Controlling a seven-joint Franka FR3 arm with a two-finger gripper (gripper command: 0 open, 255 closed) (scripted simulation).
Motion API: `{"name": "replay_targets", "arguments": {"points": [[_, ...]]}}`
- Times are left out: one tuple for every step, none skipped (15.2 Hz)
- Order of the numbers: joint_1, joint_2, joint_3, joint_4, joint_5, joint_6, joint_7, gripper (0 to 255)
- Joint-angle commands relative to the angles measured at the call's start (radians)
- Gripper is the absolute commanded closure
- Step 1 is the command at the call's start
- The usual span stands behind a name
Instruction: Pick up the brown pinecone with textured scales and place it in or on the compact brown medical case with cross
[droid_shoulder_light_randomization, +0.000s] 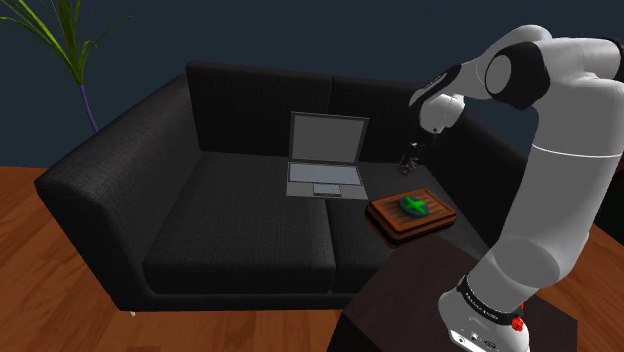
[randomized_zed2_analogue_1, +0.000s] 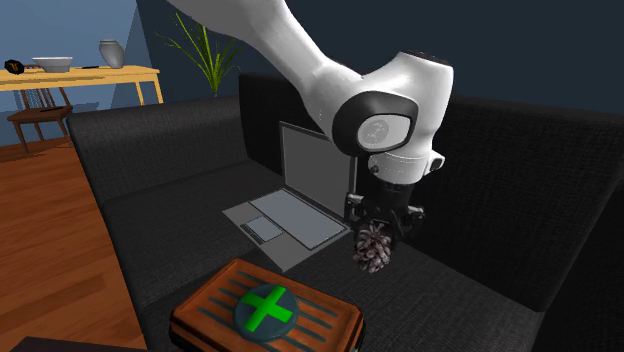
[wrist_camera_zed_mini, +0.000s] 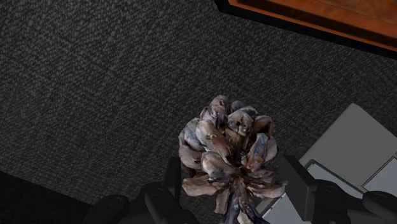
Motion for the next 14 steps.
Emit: {"name": "replay_targets", "arguments": {"points": [[0.007, -0.018, -0.01, 0.005, -0.02, -0.017, 0.015, 255], [0.01, -0.028, -0.014, 0.008, -0.031, -0.027, 0.024, 255], [0.014, -0.038, -0.019, 0.01, -0.042, -0.036, 0.032, 255], [0.017, -0.047, -0.023, 0.014, -0.052, -0.045, 0.04, 255], [0.02, -0.057, -0.027, 0.017, -0.063, -0.055, 0.048, 255], [0.023, -0.066, -0.031, 0.021, -0.073, -0.064, 0.056, 255], [0.026, -0.075, -0.034, 0.025, -0.083, -0.074, 0.064, 255], [0.029, -0.084, -0.038, 0.029, -0.093, -0.084, 0.072, 255], [0.032, -0.093, -0.041, 0.033, -0.102, -0.094, 0.08, 255], [0.034, -0.102, -0.044, 0.038, -0.112, -0.104, 0.087, 255], [0.037, -0.11, -0.047, 0.043, -0.121, -0.114, 0.095, 255], [0.039, -0.119, -0.049, 0.048, -0.13, -0.125, 0.102, 255], [0.041, -0.127, -0.052, 0.053, -0.139, -0.135, 0.11, 255], [0.043, -0.135, -0.054, 0.059, -0.147, -0.146, 0.117, 255]]}}
